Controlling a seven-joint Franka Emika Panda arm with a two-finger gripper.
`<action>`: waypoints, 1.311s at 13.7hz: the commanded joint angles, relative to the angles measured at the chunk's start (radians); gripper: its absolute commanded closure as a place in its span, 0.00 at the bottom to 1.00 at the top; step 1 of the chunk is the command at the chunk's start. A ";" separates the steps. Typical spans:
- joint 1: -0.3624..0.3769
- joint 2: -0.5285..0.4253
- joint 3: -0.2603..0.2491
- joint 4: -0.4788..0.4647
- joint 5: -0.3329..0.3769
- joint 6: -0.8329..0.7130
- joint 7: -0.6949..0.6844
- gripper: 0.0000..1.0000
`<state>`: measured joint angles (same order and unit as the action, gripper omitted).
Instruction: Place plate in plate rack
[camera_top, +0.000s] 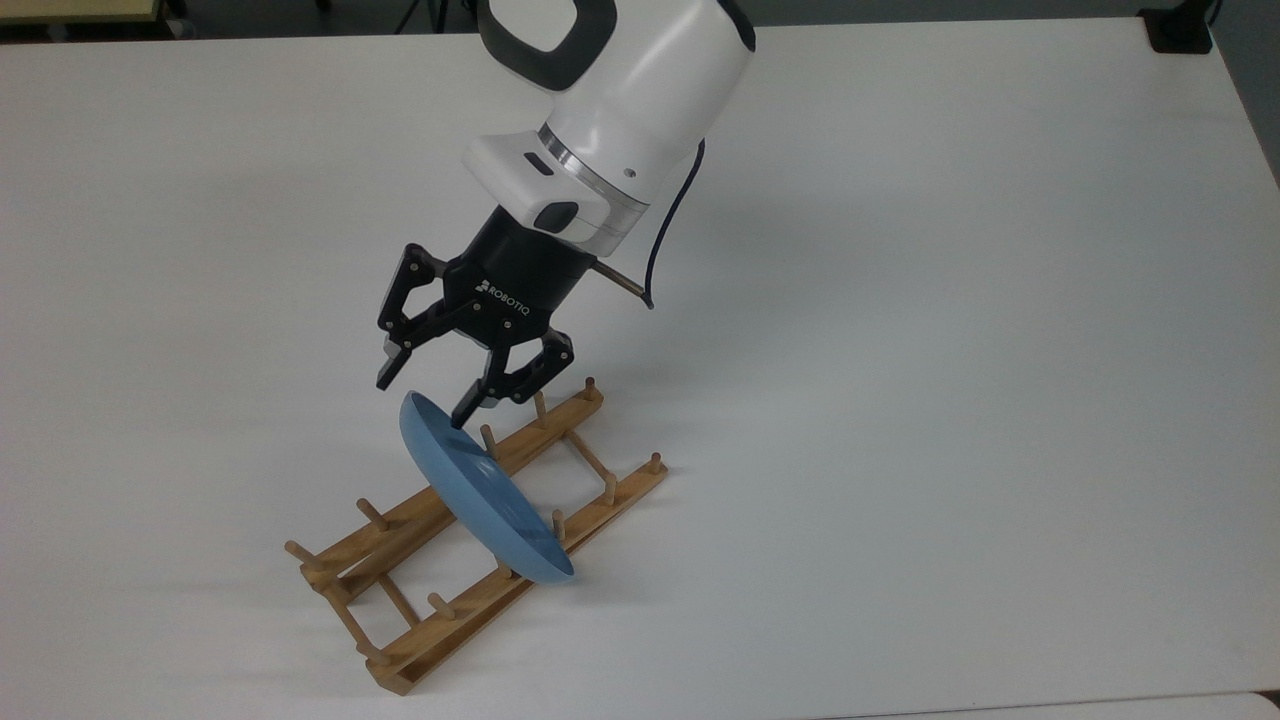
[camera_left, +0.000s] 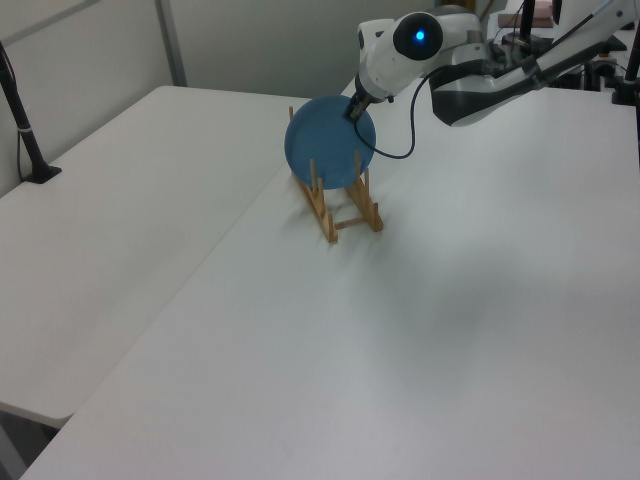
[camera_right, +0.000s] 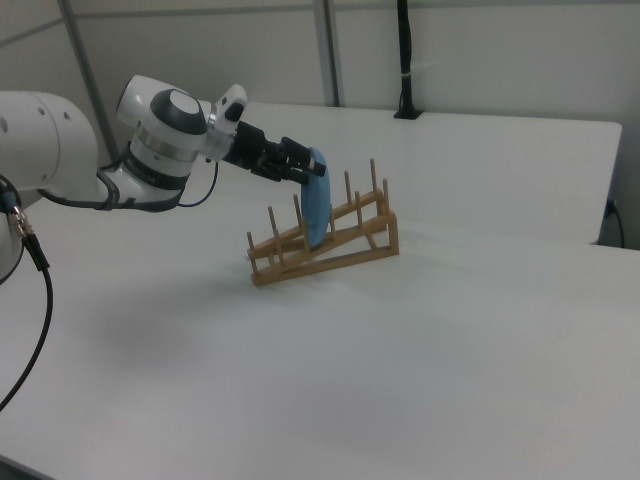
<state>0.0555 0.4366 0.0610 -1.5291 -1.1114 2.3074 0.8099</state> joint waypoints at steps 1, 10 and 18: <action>0.029 -0.032 -0.003 -0.003 0.028 0.004 0.019 0.20; 0.040 -0.186 -0.004 0.021 0.811 -0.262 -0.281 0.00; -0.025 -0.399 -0.010 -0.101 1.048 -0.621 -0.778 0.00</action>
<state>0.0392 0.1555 0.0572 -1.5067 -0.0942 1.7146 0.1321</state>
